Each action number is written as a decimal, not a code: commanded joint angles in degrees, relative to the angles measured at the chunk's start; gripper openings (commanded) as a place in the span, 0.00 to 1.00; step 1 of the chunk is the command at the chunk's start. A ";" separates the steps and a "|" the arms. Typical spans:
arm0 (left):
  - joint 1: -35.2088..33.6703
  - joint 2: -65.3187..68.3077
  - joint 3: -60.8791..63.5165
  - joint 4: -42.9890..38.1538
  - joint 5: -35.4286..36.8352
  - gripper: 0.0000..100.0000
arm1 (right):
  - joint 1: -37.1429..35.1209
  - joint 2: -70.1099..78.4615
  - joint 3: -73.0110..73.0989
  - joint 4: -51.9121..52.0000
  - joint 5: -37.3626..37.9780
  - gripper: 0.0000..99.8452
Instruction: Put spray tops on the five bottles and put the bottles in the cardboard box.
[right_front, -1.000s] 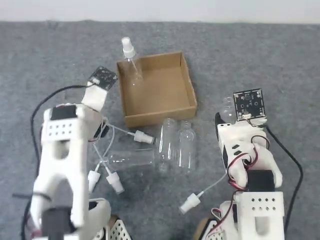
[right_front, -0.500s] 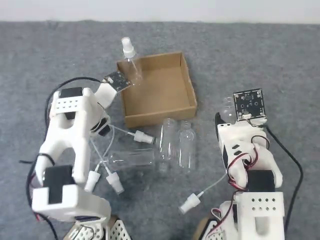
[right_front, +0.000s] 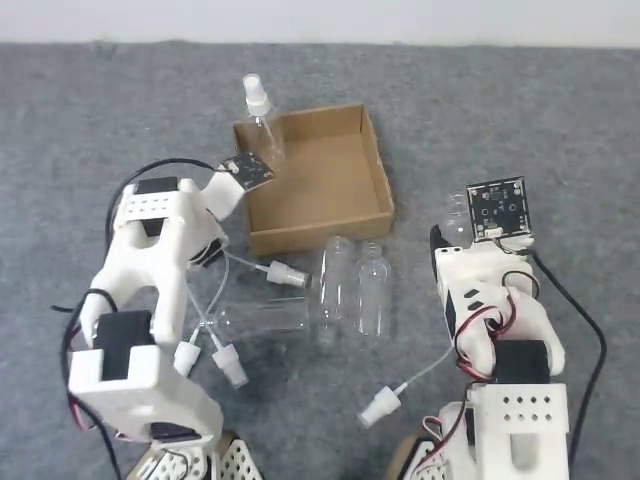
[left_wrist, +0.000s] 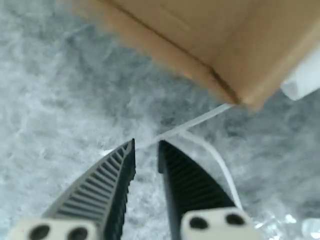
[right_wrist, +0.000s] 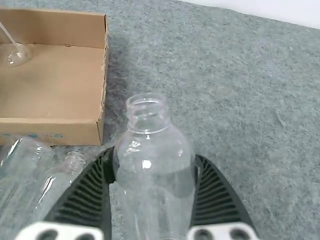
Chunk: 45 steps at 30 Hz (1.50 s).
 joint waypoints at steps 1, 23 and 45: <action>1.23 -0.88 -3.30 0.97 -0.44 0.01 | 0.31 -1.10 -0.70 -1.63 -0.88 0.01; 2.11 -14.51 -2.95 11.87 8.70 0.16 | 0.31 -1.10 -0.70 -1.63 -0.88 0.01; 6.15 -11.34 4.00 -2.20 6.33 0.17 | 0.31 -1.10 -0.62 -1.63 -0.88 0.01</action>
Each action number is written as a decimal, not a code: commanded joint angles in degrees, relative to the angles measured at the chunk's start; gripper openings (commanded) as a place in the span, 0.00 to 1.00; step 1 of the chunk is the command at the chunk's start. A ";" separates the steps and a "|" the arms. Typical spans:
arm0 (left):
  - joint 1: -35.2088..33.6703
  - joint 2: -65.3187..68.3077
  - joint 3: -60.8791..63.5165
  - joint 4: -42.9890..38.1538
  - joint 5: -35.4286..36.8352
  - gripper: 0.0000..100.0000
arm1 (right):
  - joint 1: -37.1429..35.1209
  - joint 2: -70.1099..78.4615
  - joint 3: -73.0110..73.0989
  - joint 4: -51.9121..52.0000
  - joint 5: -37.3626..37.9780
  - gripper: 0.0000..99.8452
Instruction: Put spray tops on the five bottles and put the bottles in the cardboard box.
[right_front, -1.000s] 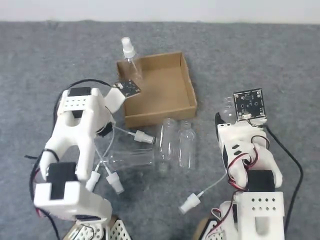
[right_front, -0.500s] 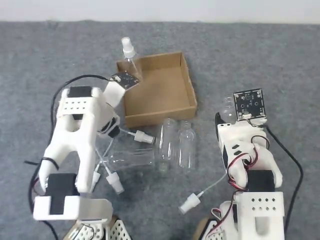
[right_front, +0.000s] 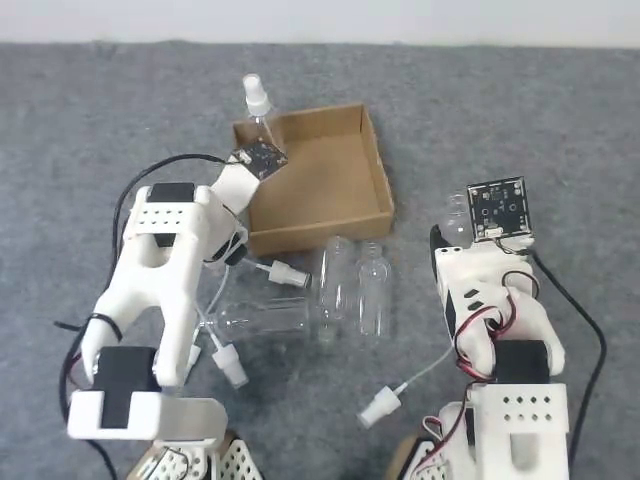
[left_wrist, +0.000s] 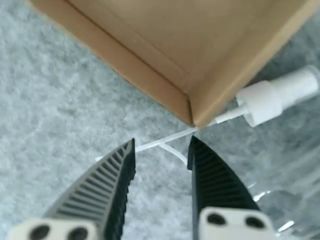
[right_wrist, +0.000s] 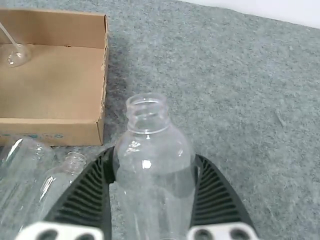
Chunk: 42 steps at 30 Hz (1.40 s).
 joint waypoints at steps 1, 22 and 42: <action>0.62 0.88 -1.10 -1.49 -5.63 0.17 | 0.31 -1.10 -0.62 -1.63 -0.70 0.01; 0.62 15.21 -9.71 5.63 -17.41 0.03 | 0.22 -1.54 1.41 -4.00 -0.62 0.01; 4.57 11.16 -19.74 26.29 -13.19 0.11 | 0.22 -1.54 1.41 -4.00 -0.62 0.01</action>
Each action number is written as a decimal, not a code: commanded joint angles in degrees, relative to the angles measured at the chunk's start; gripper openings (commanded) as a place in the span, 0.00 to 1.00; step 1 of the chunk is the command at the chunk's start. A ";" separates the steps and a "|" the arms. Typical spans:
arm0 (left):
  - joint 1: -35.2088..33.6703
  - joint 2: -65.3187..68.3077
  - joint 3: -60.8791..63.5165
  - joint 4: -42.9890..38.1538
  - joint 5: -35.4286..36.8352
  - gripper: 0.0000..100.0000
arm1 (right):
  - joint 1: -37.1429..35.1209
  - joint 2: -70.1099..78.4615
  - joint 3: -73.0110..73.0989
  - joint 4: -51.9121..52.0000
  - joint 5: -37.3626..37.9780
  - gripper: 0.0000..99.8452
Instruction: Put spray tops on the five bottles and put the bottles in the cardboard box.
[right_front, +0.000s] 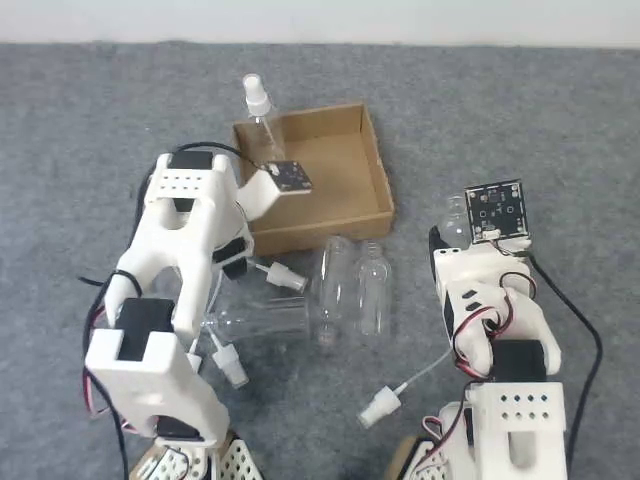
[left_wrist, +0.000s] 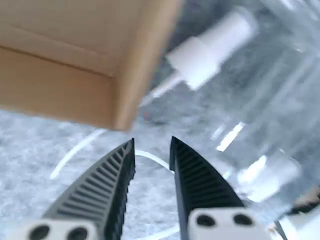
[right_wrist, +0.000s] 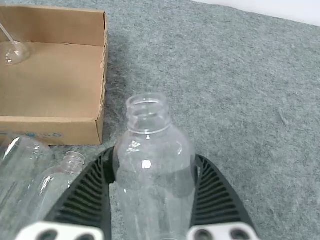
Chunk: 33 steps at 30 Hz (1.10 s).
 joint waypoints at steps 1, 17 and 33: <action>2.37 -6.24 -1.01 3.96 0.79 0.11 | 0.22 -1.54 -0.88 -1.71 -0.62 0.01; 13.19 -14.33 13.58 -9.05 0.70 0.12 | 0.22 -1.54 -0.88 -1.71 -0.62 0.01; 17.58 -13.80 13.67 -14.15 -4.31 0.18 | 0.22 -1.54 -0.88 -1.71 -0.26 0.01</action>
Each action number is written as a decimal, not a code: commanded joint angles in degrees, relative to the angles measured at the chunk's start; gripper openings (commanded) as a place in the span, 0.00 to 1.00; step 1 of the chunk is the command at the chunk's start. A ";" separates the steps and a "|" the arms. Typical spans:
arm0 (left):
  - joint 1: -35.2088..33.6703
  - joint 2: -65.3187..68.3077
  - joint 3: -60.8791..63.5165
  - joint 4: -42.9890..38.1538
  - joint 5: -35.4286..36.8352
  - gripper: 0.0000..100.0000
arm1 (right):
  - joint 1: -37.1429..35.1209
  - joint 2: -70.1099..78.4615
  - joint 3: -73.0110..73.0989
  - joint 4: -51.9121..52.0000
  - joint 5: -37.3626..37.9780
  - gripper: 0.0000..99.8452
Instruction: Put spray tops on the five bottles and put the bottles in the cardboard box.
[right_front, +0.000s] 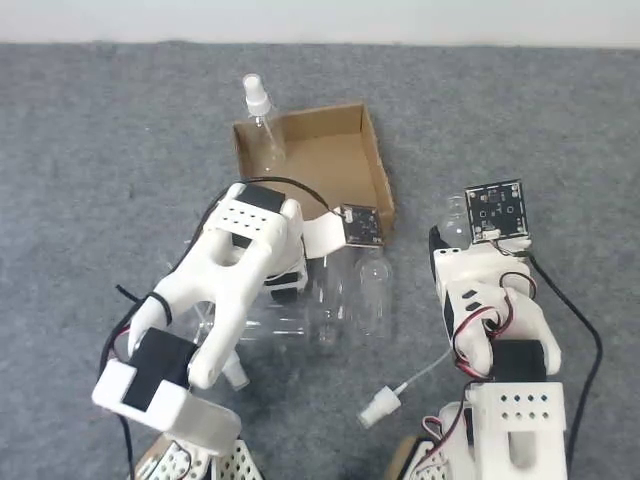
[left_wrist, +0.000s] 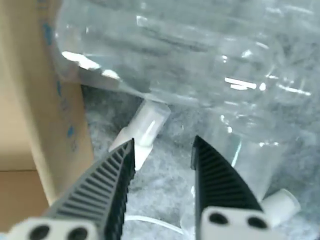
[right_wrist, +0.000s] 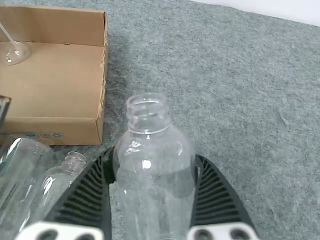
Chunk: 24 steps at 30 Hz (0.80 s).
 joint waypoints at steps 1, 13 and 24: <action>0.35 -3.34 0.13 -3.52 -0.70 0.18 | 0.22 -1.54 -0.88 -1.71 -0.26 0.01; 0.53 -3.25 5.23 -12.22 -2.90 0.18 | 0.22 -1.54 -0.88 -1.71 -0.35 0.01; 0.09 4.66 2.33 -14.95 -2.73 0.18 | 0.22 -1.54 -0.88 -1.71 -0.44 0.01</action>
